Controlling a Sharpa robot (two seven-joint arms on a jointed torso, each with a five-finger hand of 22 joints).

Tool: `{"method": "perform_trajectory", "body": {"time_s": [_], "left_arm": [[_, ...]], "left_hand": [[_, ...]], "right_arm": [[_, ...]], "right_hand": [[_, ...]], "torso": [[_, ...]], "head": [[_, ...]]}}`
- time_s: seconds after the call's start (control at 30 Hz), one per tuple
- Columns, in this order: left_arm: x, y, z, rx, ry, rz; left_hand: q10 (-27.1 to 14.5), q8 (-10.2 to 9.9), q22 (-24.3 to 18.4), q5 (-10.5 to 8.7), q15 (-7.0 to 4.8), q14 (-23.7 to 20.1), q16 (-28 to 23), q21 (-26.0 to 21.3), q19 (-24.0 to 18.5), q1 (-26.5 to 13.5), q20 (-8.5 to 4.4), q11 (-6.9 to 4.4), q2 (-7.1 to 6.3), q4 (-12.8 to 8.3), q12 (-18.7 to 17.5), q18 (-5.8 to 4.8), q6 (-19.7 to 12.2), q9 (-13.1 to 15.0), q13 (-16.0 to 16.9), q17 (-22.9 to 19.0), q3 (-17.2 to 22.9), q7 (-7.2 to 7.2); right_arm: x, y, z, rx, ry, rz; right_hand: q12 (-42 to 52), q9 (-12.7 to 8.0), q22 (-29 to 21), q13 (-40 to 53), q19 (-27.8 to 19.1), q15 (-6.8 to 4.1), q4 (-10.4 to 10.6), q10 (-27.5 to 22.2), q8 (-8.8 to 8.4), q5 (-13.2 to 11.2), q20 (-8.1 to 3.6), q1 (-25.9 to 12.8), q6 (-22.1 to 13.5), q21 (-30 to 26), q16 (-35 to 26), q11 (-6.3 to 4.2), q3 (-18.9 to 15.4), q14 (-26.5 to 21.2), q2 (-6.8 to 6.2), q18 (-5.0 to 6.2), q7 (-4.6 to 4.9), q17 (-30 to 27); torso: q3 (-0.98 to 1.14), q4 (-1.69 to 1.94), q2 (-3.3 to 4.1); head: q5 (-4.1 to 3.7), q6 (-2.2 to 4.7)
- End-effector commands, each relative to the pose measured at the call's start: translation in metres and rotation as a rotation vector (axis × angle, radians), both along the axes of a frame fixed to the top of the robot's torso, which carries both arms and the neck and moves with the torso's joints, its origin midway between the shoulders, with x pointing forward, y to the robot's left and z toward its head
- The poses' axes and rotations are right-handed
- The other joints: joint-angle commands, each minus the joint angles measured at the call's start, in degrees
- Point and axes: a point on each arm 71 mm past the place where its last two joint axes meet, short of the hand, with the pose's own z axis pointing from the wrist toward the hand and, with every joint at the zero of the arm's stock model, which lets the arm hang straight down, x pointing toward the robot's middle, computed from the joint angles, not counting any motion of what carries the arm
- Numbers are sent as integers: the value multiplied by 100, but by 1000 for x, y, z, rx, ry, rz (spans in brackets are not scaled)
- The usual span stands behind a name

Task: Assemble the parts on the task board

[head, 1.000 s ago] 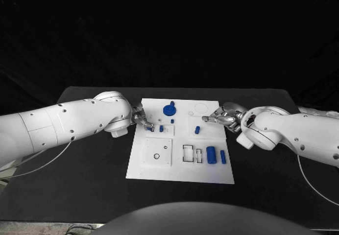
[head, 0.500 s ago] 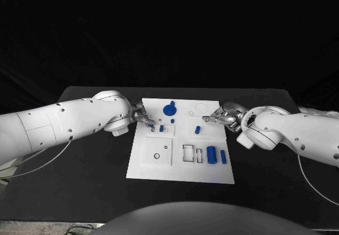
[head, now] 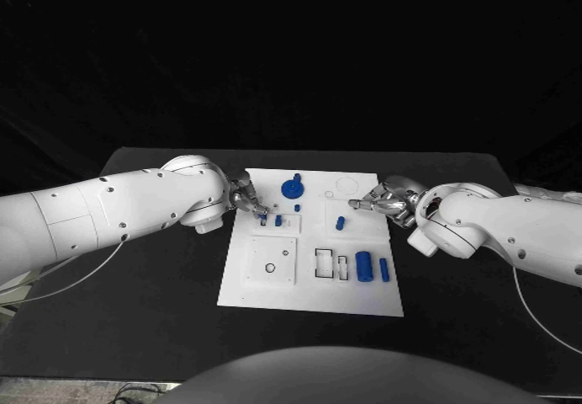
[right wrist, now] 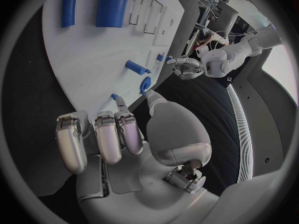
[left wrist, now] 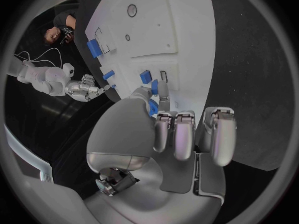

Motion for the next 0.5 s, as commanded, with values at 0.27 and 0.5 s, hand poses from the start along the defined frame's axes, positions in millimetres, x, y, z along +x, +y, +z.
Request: {"method": "perform_trajectory", "body": {"time_s": [0.27,0.5], "left_arm": [[-3,-6,1,87,-20,-111],[-3,-7,1,117,-23,-119]], "left_hand": [[596,-7,1509,-77,-19,585,15,14,603,-12,-33,-10,-45,19,-31,-43,-16,10,1508,1510,-20,-2],[596,-6,1509,-98,-17,585,15,14,603,-5,-33,-13,-30,18,-31,-43,-12,10,1508,1510,-11,-4]], "right_arm": [[-1,2,-1,-2,1,19],[-1,2,-1,-2,2,21]], "right_hand": [[39,7,1507,1509,610,32,-1,599,36,36,34,13,-20,26,36,44,-26,588,65,-82,119,1509],[39,7,1507,1509,610,32,-1,599,36,36,34,13,-20,26,36,44,-26,588,65,-82,119,1509]], "torso": [[-3,5,0],[-6,1,4]], "head": [[9,2],[6,2]]}}
